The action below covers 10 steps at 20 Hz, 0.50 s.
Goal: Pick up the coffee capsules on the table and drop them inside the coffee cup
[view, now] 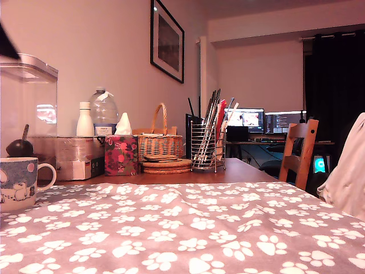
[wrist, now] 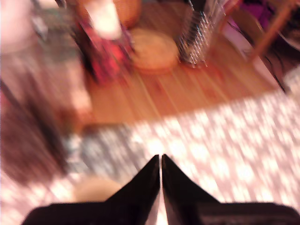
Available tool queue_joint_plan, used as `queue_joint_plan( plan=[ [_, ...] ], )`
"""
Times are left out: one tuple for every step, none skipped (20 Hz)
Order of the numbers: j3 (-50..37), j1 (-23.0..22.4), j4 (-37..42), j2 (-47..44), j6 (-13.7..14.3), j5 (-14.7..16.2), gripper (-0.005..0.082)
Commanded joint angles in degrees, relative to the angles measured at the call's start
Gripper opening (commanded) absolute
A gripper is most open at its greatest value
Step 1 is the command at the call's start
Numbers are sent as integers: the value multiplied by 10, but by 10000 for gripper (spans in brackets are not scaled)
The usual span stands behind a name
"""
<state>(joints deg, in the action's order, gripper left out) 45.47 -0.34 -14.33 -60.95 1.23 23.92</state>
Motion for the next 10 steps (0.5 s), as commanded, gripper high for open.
queue_joint_plan(
  plan=[
    [-39, -10, 24, 7, -9, 1, -21],
    [-59, -18, 37, 12, -10, 0, -21],
    [-78, -27, 50, 16, -10, 0, -21],
    [-97, -36, 62, 19, -17, 0, -21],
    [-112, -44, 72, 21, -26, -5, -21],
    [-125, -50, 82, 23, -26, -6, -21],
    [-134, -55, 87, 23, -35, -6, -21],
    [-138, -58, 87, 23, -41, -10, -21],
    [-138, -59, 85, 23, -42, -10, -21],
    [-138, -61, 84, 23, -42, -10, -21]
  ],
)
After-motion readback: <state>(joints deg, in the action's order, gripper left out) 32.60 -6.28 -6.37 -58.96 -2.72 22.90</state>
